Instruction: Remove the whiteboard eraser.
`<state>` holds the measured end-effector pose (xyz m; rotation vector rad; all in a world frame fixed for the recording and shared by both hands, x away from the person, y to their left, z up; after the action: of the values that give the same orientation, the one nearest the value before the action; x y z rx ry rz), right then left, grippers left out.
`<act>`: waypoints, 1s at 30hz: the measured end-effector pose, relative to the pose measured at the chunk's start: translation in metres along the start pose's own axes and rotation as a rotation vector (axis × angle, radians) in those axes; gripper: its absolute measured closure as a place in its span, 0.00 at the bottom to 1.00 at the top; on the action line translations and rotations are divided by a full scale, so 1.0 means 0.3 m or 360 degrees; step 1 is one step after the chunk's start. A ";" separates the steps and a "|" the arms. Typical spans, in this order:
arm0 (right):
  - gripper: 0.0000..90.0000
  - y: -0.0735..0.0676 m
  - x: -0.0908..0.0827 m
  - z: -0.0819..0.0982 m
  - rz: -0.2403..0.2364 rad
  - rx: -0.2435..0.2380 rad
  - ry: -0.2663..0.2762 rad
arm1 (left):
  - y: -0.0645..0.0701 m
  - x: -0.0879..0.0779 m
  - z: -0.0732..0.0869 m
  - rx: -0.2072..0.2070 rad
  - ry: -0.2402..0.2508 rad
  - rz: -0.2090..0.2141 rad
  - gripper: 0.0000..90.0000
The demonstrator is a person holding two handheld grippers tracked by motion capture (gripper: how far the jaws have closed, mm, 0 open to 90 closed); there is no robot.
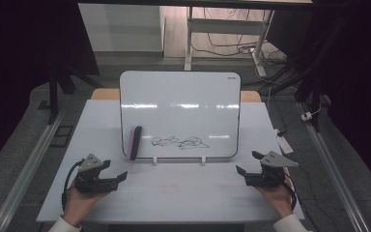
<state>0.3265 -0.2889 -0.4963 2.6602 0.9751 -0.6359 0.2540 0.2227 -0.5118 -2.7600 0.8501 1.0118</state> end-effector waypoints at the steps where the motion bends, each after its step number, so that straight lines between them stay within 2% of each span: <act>1: 0.18 0.000 0.000 0.000 0.0000 0.0000 0.0000 | -0.001 -0.003 0.000 -0.0007 0.0000 -0.0005 0.22; 3: 0.20 -0.002 -0.005 -0.003 0.0006 0.0016 0.0024 | -0.001 -0.013 -0.003 -0.0015 0.0011 -0.0012 0.22; 12: 0.21 -0.011 -0.005 -0.003 0.0036 -0.0017 0.0012 | 0.027 -0.066 -0.049 -0.0014 0.0083 -0.0029 0.24; 14: 0.21 -0.012 -0.004 -0.004 0.0033 -0.0013 0.0010 | 0.043 -0.076 -0.083 -0.0006 0.0114 -0.0021 0.24; 15: 0.21 -0.013 -0.004 -0.005 0.0036 -0.0013 0.0011 | 0.043 -0.076 -0.083 -0.0006 0.0114 -0.0021 0.25; 19: 0.21 -0.020 -0.004 -0.012 0.0033 -0.0007 0.0020 | 0.069 -0.073 -0.150 0.0054 0.0137 -0.0037 0.27; 21: 0.21 -0.027 -0.003 -0.016 0.0036 -0.0015 0.0022 | 0.074 -0.055 -0.195 0.0086 0.0141 -0.0060 0.28; 22: 0.21 -0.029 -0.002 -0.017 0.0036 -0.0023 0.0021 | 0.071 -0.032 -0.225 0.0109 0.0135 -0.0104 0.29; 23: 0.21 -0.031 0.000 -0.018 0.0034 -0.0026 0.0021 | 0.071 -0.032 -0.225 0.0109 0.0135 -0.0104 0.30; 24: 0.21 -0.034 0.001 -0.018 0.0030 -0.0028 0.0020 | 0.056 0.000 -0.254 0.0097 0.0123 -0.0145 0.31; 25: 0.21 -0.035 0.002 -0.018 0.0030 -0.0033 0.0021 | 0.056 0.000 -0.254 0.0097 0.0123 -0.0145 0.32; 29: 0.21 -0.039 0.004 -0.014 0.0036 -0.0040 0.0006 | 0.026 0.063 -0.288 0.0070 0.0088 -0.0222 0.40; 30: 0.21 -0.038 0.005 -0.013 0.0036 -0.0042 0.0006 | 0.020 0.088 -0.295 0.0060 0.0073 -0.0223 0.42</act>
<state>0.3214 -0.2782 -0.4945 2.6461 0.9468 -0.6093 0.3180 0.1825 -0.4586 -2.7758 0.6626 0.9024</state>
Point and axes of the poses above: each handheld gripper's, and its own axes: x roughly forward along the jaws, z roughly out of its underside, y roughly to its right, the point moved 2 cm from there along x, roughly forward along the jaws, and after that the axes turned 3 degrees about x, right-handed, at the moved point
